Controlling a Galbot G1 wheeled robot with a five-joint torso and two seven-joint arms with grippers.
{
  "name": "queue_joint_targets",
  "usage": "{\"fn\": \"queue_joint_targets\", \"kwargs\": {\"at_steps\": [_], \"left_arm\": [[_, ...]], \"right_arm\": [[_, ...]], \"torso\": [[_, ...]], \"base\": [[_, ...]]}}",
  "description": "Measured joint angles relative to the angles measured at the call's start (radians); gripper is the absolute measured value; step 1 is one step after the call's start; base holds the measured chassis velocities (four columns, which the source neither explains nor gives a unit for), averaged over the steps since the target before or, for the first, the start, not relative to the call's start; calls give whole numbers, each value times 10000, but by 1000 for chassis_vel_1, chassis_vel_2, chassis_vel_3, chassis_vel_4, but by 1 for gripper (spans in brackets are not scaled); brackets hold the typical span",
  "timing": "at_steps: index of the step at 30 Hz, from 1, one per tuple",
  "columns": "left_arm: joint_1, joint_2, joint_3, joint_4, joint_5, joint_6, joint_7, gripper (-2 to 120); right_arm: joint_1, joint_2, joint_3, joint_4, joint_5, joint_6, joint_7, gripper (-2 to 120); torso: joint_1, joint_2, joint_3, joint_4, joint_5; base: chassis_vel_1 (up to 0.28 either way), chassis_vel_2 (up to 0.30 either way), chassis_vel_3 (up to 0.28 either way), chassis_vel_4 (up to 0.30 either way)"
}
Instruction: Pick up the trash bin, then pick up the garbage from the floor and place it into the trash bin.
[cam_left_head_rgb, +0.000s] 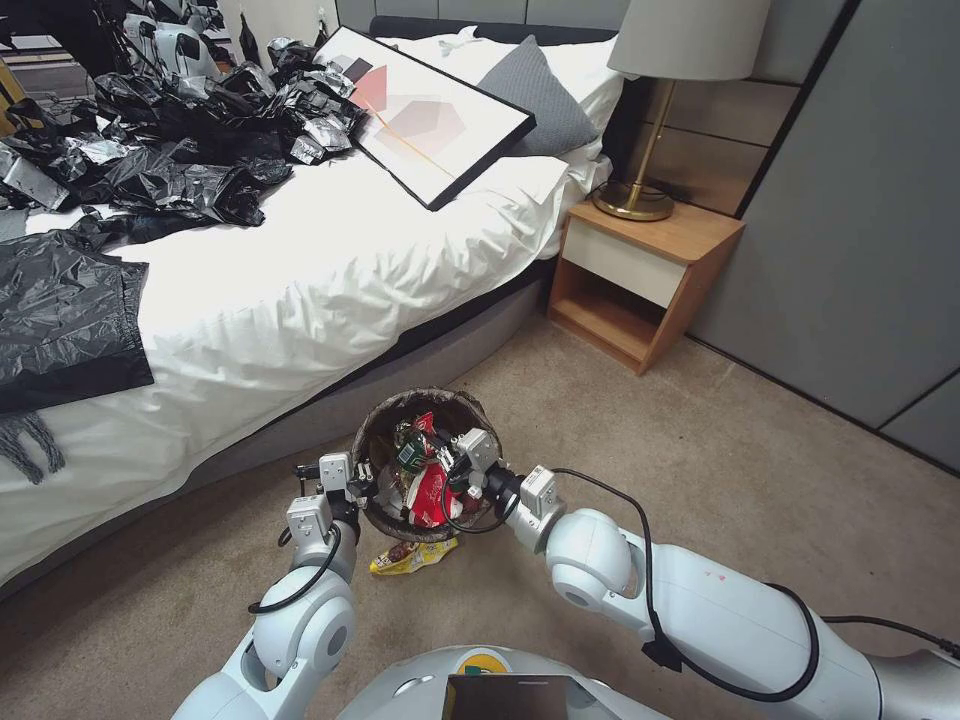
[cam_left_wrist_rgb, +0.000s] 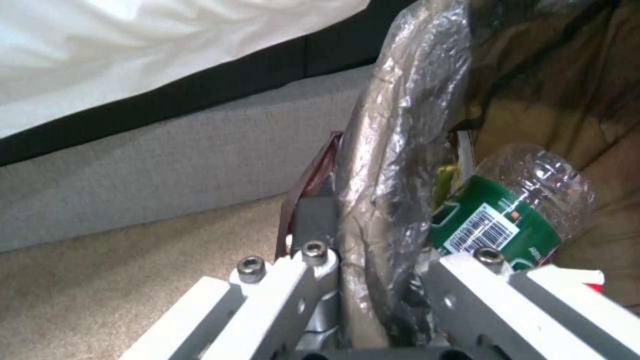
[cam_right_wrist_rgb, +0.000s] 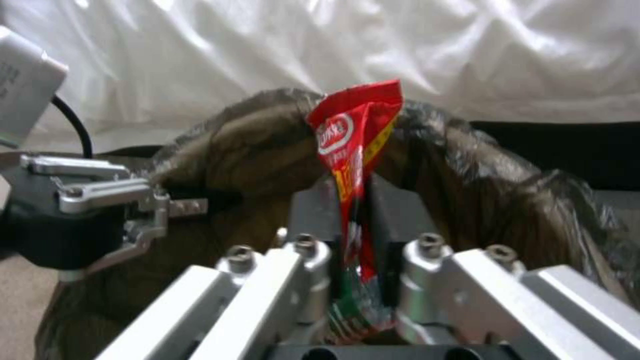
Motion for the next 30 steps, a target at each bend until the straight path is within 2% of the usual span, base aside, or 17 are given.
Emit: {"fn": "queue_joint_targets", "kwargs": {"at_steps": [1,4,8,9,11,13,15,16,19,20,23,28,30], "left_arm": [[0,0,0,0,0,0,0,4],[9,12,0,-9,-2,-3,0,4],[9,13,0,-10,-2,-3,-1,4],[15,27,-6,-23,-4,-7,-1,4],[22,42,-8,-33,-10,-11,-2,4],[24,43,-8,-34,-11,-12,-2,4],[31,46,-9,-36,-12,-13,-4,4],[31,46,-9,-36,-12,-13,-4,4],[34,46,-21,-37,-12,-19,-6,4],[34,46,-21,-37,-12,-19,-6,4],[38,35,-37,-35,-12,-27,-6,4],[27,6,-47,2,-11,-33,-5,4],[16,-11,-51,30,-5,-35,-4,4]], "right_arm": [[0,0,0,0,0,0,0,13],[-5,11,-10,-44,-39,-27,41,23],[-6,11,-11,-46,-42,-29,44,23],[-55,29,-16,-59,-71,-59,83,43],[-118,45,-17,-62,-90,-90,124,54],[-131,48,-17,-62,-96,-96,137,57],[-153,49,-17,-39,-100,-119,160,68],[-153,49,-17,-39,-100,-119,160,68],[-148,51,-17,31,-84,-144,203,83],[-148,51,-17,31,-84,-144,203,83],[-131,1,-15,150,-51,-153,224,96],[-114,-87,160,465,-17,-144,245,100],[-225,-189,626,845,52,-128,248,100]], "torso": [[0,0,0,0,0],[0,0,0,0,0],[0,0,0,0,0],[0,0,0,0,0],[0,0,0,-1,0],[0,0,0,-1,0],[0,0,0,-1,0],[0,0,0,-1,0],[0,0,0,0,0],[0,0,0,0,0],[0,0,0,-1,0],[0,0,0,0,1],[0,0,0,0,1]], "base": [[0,0,0,0],[0,0,0,0],[0,0,0,0],[0,0,0,0],[0,0,0,0],[0,0,0,0],[0,0,0,0],[0,0,0,0],[0,0,0,0],[0,0,0,0],[0,0,0,0],[0,0,0,0],[0,0,0,0]]}}
